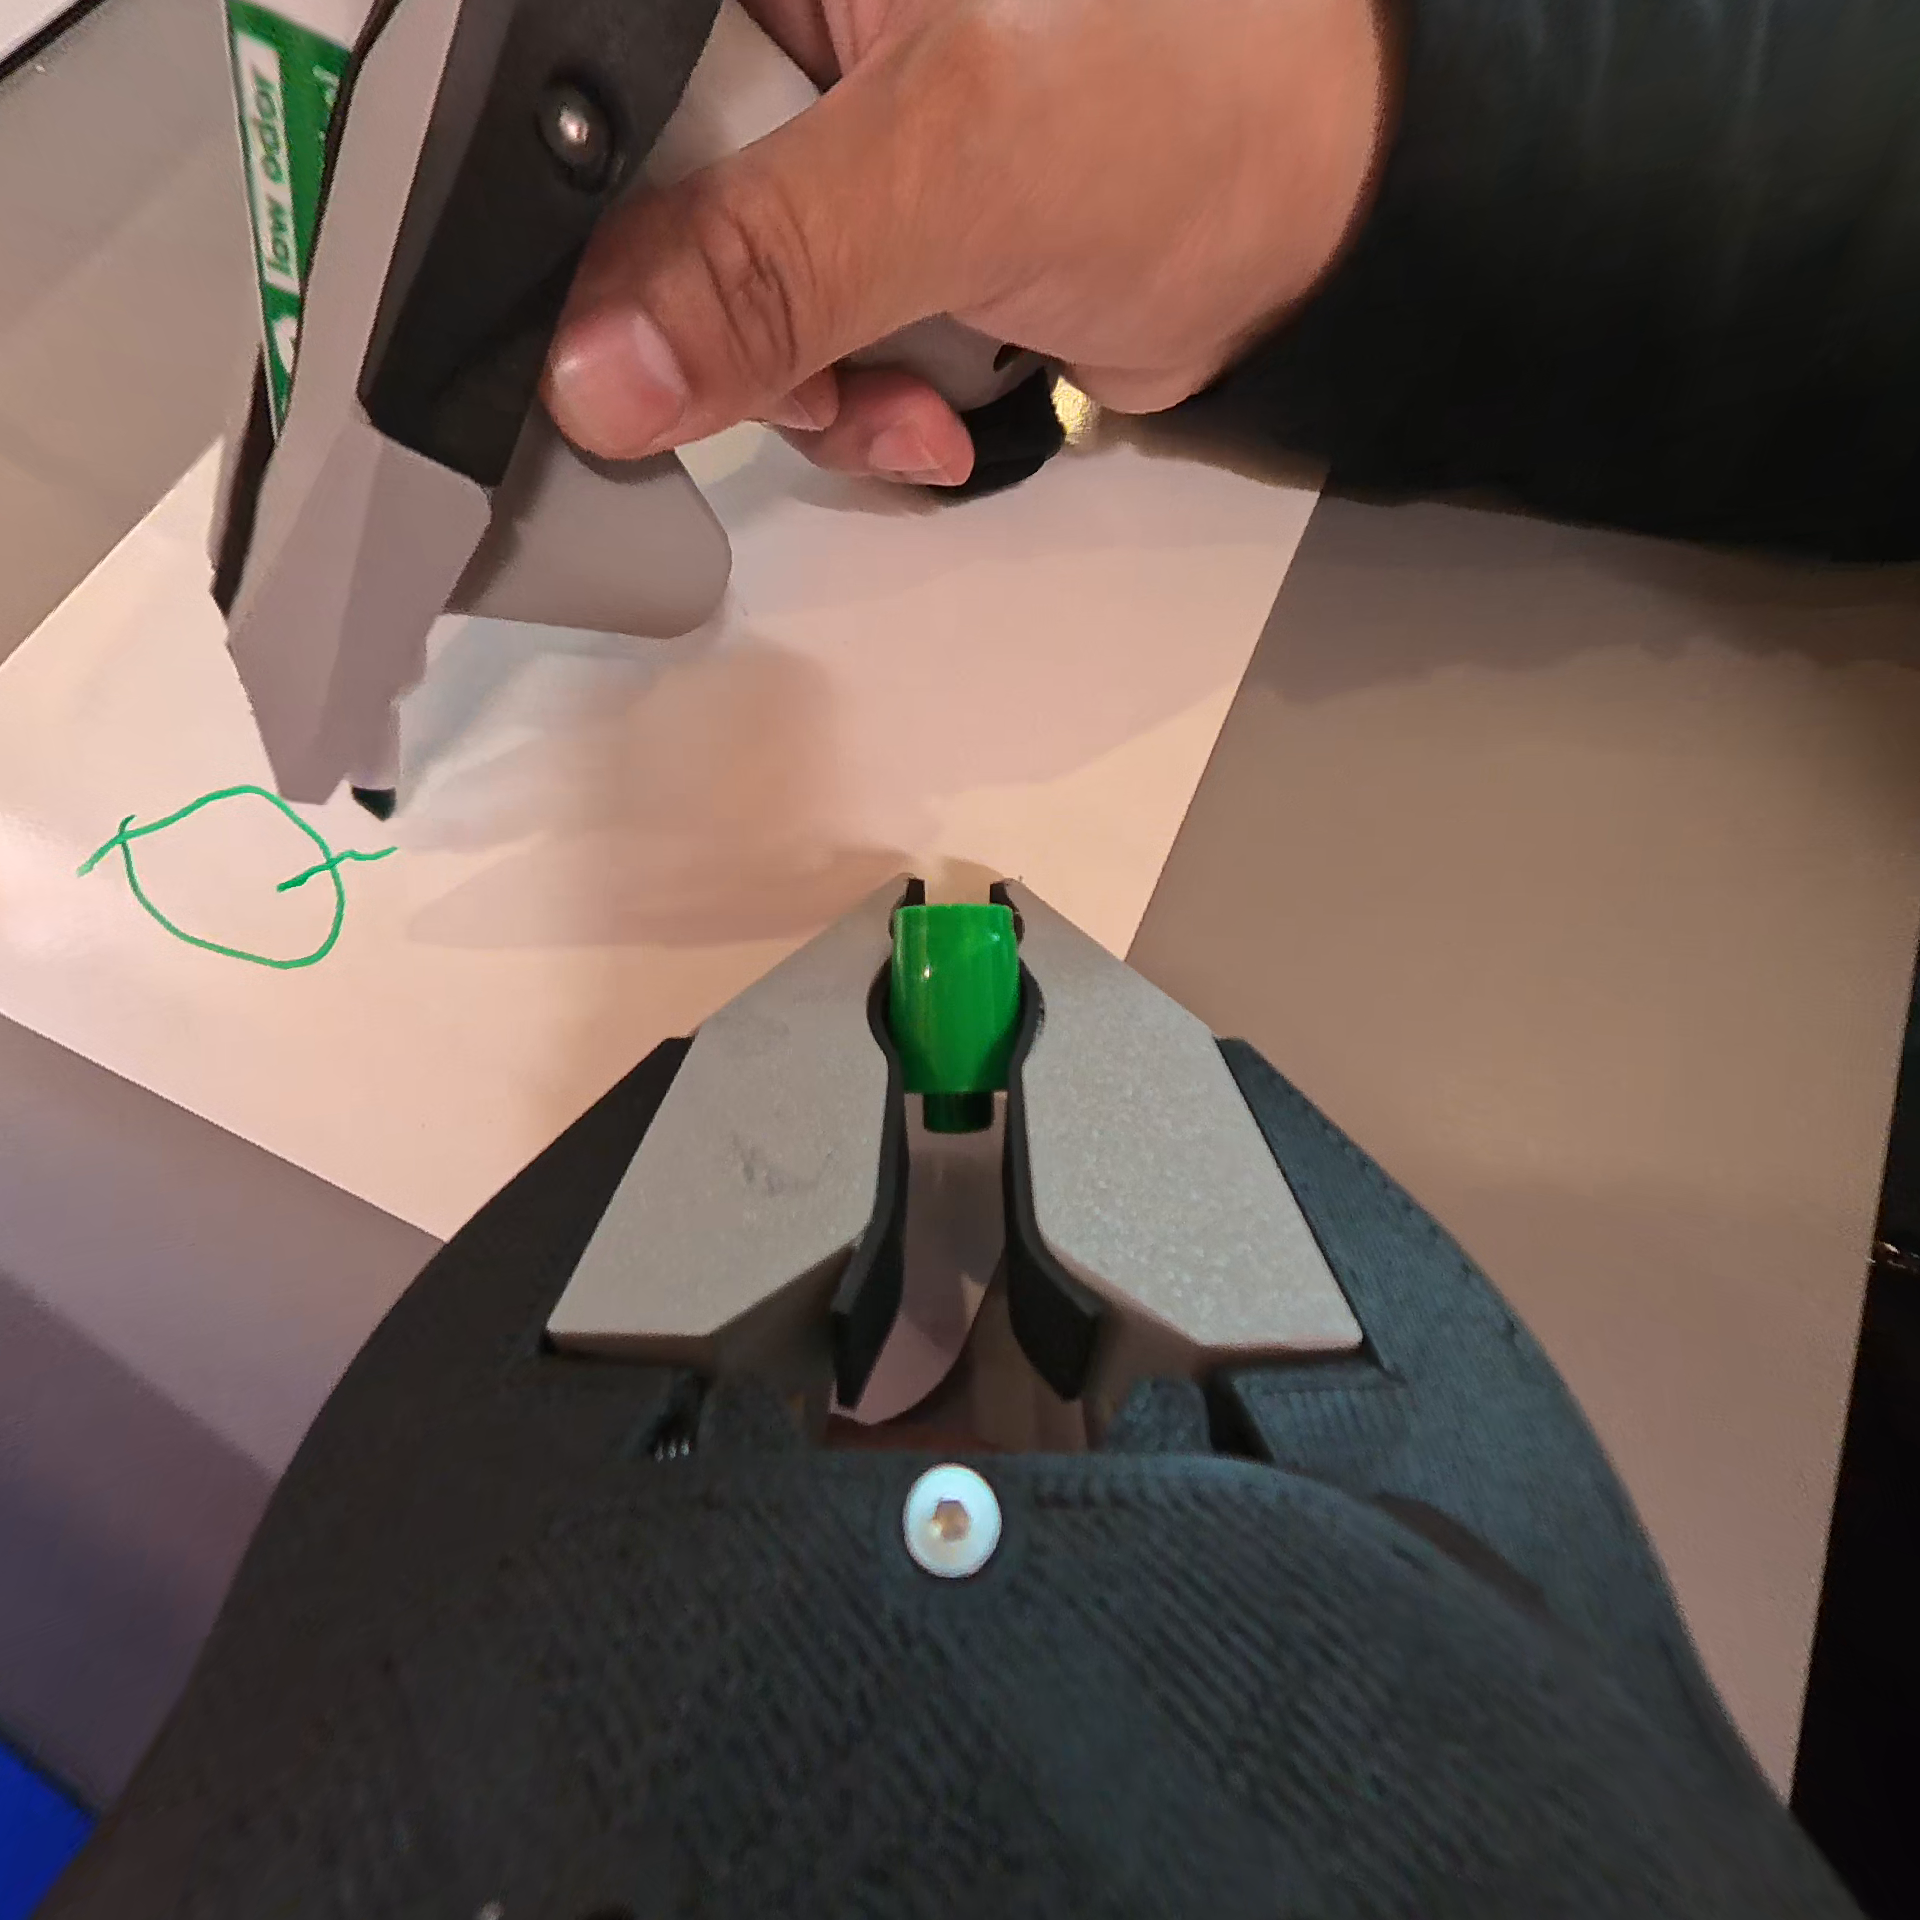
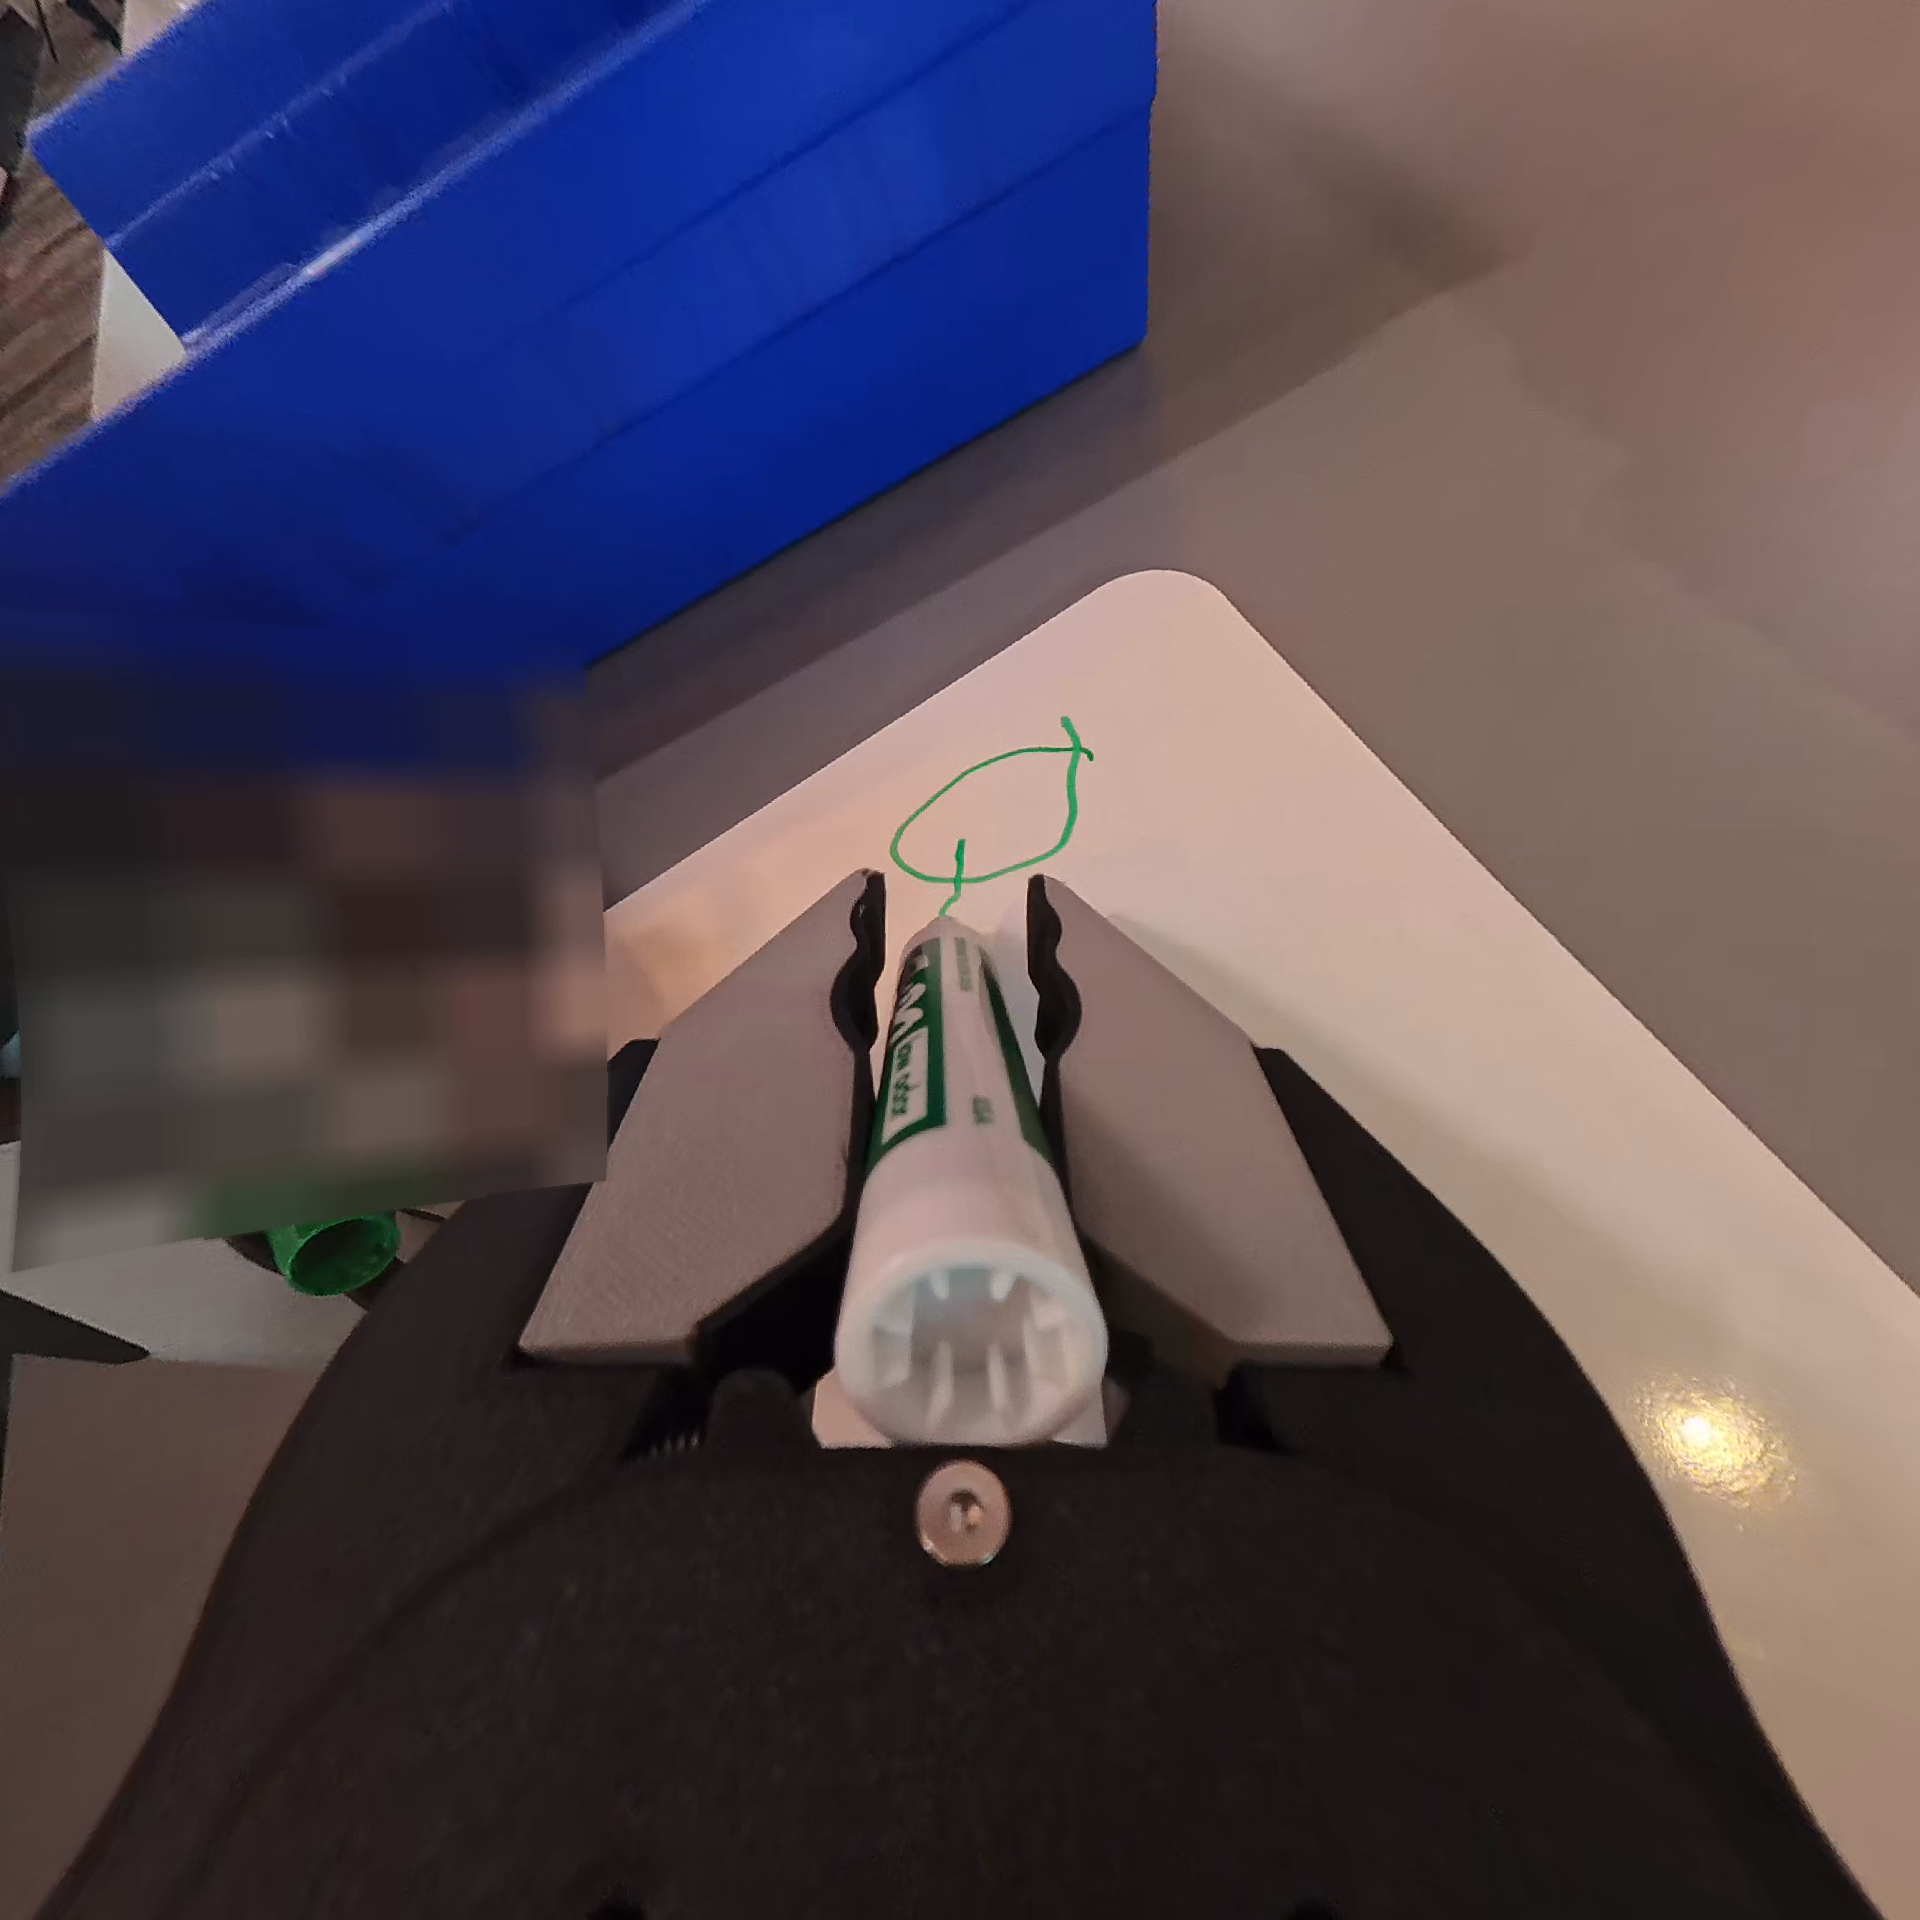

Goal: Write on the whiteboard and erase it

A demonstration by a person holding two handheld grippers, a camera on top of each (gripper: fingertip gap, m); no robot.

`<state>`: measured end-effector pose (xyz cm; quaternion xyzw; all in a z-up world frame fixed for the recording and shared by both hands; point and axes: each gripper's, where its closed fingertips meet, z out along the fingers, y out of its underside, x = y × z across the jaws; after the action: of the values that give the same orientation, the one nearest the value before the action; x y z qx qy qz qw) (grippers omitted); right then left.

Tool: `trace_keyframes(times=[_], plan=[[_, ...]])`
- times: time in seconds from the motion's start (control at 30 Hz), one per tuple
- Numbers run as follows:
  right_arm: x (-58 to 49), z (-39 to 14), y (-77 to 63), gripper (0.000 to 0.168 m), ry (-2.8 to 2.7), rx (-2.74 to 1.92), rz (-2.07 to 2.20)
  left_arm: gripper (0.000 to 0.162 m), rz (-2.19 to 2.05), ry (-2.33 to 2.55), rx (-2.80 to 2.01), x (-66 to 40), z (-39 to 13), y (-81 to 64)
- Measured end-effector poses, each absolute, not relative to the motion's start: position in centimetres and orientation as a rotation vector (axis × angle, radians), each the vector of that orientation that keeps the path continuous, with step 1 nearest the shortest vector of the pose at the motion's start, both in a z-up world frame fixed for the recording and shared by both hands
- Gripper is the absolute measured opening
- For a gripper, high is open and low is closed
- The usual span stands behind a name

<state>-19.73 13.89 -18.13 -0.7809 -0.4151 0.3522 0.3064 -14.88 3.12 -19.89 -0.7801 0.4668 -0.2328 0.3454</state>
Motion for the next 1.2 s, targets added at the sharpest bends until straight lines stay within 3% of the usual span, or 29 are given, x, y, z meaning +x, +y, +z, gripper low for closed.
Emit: trace_keyframes(times=[0.3,0.43,0.67,1.2], plan=[[-19.9,-15.8,13.2,0.026,-1.056,-1.976,1.119,0.01,-0.576,1.183,-2.014,-15.2,-19.6,3.6],[-19.2,-12.3,10.7,0.026,-1.152,-1.781,1.309,0.011,-0.573,1.103,-1.971,-15.7,-18.4,4.6],[-15.4,-7.4,5.2,0.026,-1.35,-1.404,1.528,0.01,-0.962,1.005,-1.795,-14.3,-13.7,2.7],[-15.3,-8.1,1.1,0.026,-1.537,-1.331,1.523,0.01,-1.269,0.972,-1.626,-13.5,-10.1,0.3]])
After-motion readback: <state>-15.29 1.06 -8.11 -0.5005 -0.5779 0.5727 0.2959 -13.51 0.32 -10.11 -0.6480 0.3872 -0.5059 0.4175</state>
